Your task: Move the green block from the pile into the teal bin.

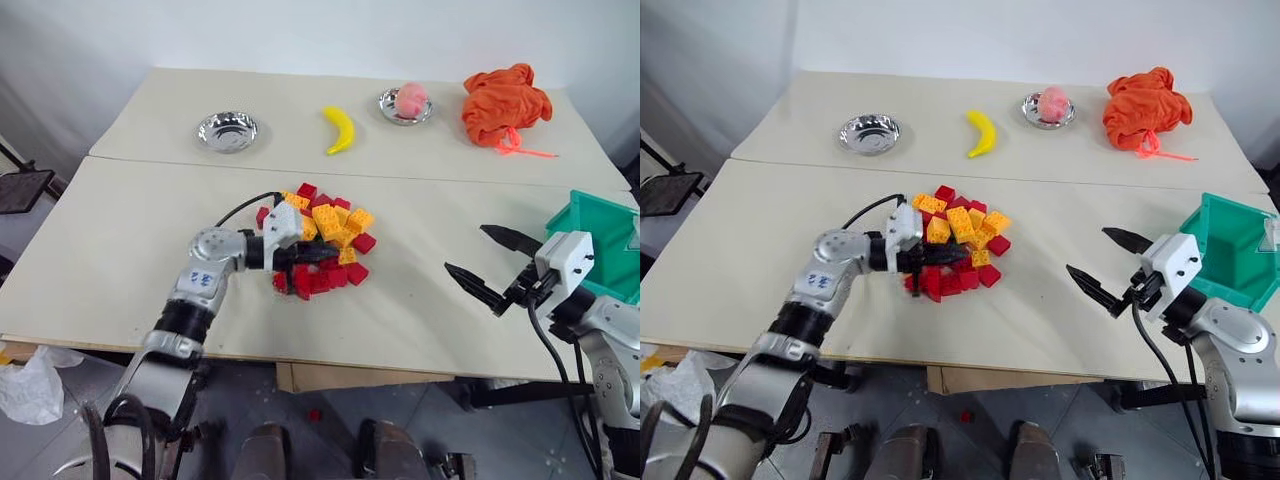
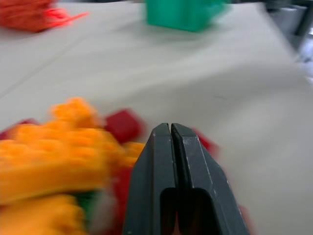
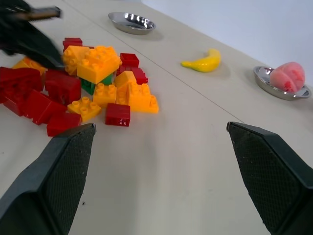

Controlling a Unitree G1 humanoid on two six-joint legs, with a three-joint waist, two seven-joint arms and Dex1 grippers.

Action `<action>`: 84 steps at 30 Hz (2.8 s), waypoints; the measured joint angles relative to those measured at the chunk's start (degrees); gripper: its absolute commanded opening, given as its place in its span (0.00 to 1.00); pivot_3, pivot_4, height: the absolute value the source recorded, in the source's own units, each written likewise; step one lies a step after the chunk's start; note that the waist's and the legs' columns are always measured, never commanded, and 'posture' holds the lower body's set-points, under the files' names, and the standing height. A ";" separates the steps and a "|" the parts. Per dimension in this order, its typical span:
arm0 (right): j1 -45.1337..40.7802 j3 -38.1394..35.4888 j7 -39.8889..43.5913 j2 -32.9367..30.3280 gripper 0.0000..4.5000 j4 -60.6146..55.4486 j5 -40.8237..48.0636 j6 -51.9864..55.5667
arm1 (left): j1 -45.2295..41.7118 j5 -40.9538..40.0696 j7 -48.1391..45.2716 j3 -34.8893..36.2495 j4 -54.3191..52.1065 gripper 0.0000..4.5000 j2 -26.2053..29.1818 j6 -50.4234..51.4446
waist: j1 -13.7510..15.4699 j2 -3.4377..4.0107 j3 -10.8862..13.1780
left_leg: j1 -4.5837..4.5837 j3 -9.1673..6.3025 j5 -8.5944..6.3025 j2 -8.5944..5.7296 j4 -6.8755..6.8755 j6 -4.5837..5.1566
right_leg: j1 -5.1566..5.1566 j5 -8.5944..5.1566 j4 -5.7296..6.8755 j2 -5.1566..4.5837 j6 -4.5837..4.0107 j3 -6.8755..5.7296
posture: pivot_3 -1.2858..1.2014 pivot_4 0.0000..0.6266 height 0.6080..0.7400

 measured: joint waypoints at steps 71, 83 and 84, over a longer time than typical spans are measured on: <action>6.53 -2.77 1.90 -1.95 1.00 -6.02 1.95 5.00 | -18.98 20.02 1.58 -4.55 27.51 0.99 2.40 -8.94 | 0.16 -0.07 0.03 | -0.02 0.19 -0.11 -0.04 0.08 0.18 | -0.03 0.08 -0.07 0.00 0.14 0.17 | 0.52 0.24 1.00; 9.12 -4.06 -0.19 -1.94 1.00 -9.68 2.89 7.11 | -21.34 22.13 3.24 -3.94 31.87 0.65 -2.21 -7.32 | 0.08 -0.08 0.04 | -0.02 0.20 -0.13 -0.05 0.08 0.21 | -0.03 0.08 -0.07 0.00 0.16 0.18 | 0.52 0.24 1.00; 9.28 -4.06 -0.30 -1.94 1.00 -9.74 2.90 7.18 | -21.40 22.43 3.27 -3.93 31.93 0.57 -2.21 -7.24 | 0.08 -0.08 0.04 | -0.02 0.20 -0.13 -0.05 0.08 0.20 | -0.03 0.08 -0.07 0.00 0.16 0.18 | 0.52 0.24 1.00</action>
